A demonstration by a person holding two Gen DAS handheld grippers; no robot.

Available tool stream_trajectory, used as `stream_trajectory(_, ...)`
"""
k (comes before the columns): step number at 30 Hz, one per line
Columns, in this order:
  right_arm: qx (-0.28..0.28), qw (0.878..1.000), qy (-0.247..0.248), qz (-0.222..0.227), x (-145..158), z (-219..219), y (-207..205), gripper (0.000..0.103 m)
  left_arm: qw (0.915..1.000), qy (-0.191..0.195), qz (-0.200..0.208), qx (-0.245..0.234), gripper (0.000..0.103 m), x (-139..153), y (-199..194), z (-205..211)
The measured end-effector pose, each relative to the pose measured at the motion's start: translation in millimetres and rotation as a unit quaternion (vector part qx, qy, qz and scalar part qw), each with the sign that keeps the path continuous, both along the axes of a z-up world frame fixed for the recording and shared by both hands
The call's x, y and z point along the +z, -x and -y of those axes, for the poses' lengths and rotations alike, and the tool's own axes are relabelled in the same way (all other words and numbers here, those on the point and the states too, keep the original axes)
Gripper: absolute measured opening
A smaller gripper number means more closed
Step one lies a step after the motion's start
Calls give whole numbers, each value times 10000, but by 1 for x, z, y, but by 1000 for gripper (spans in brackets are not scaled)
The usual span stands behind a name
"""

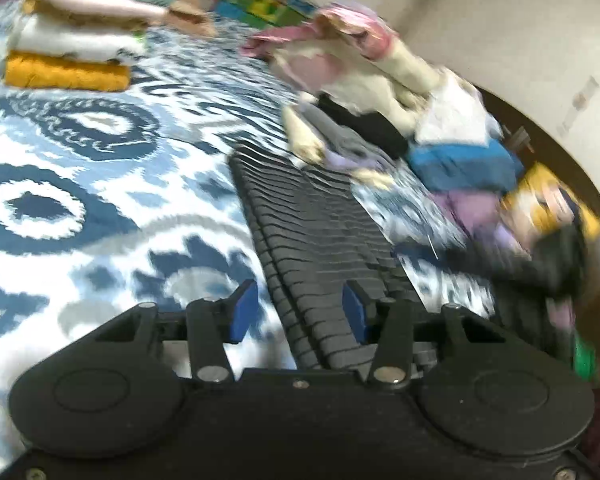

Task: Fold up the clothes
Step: 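Grasp the striped shirt end with both grippers side by side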

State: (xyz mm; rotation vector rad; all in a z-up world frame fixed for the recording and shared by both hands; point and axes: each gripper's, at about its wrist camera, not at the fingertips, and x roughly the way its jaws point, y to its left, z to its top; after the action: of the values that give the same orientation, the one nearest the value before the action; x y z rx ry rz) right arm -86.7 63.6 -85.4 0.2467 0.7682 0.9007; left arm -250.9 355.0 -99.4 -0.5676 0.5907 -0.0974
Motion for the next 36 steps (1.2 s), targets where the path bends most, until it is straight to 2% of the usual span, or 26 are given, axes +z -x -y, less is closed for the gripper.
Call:
stream_trajectory(3,13,10000,-35,-7,-14,8,12,43,9997,-137,-161,158,39,1,-31,-7)
stream_trajectory(6,-88,9989,-271,-385,-27,12,-4,42,9995,-107,-194,215,35,1,-59,-14)
stream_trajectory(8,-134,9974,-393,-588,-34,13,-16,42,9991,-250,-255,213,35,2,-80,-15)
stream_trajectory(16,158,9984,-247,-484,-38,-7,-37,42,9966,-653,-478,162,32,-13,-151,-28)
stream_trajectory(19,222,9991,-169,-325,-37,-12,-37,38,9952,-829,-507,134,27,-19,-164,-29)
stream_trajectory(21,233,9992,-218,-237,-37,-13,-37,34,9934,-1025,-495,107,16,-21,-171,-25)
stream_trajectory(23,241,9994,-179,-175,-39,-12,-36,30,9922,-1167,-430,115,10,-20,-178,-21)
stream_trajectory(26,314,9993,-160,-129,-41,-13,-34,21,9896,-1394,-349,101,6,-18,-182,-18)
stream_trajectory(28,416,9991,-43,11,-40,-17,-30,15,9886,-1447,-410,72,5,-20,-186,-17)
stream_trajectory(30,487,9987,39,107,-39,-20,-26,15,9899,-1334,-457,130,5,-23,-187,-20)
stream_trajectory(33,433,9990,-47,-62,-43,-17,-30,15,9923,-1130,-444,239,7,-23,-187,-27)
stream_trajectory(36,380,9991,-98,-136,-43,-15,-32,15,9927,-1104,-442,214,8,-25,-190,-26)
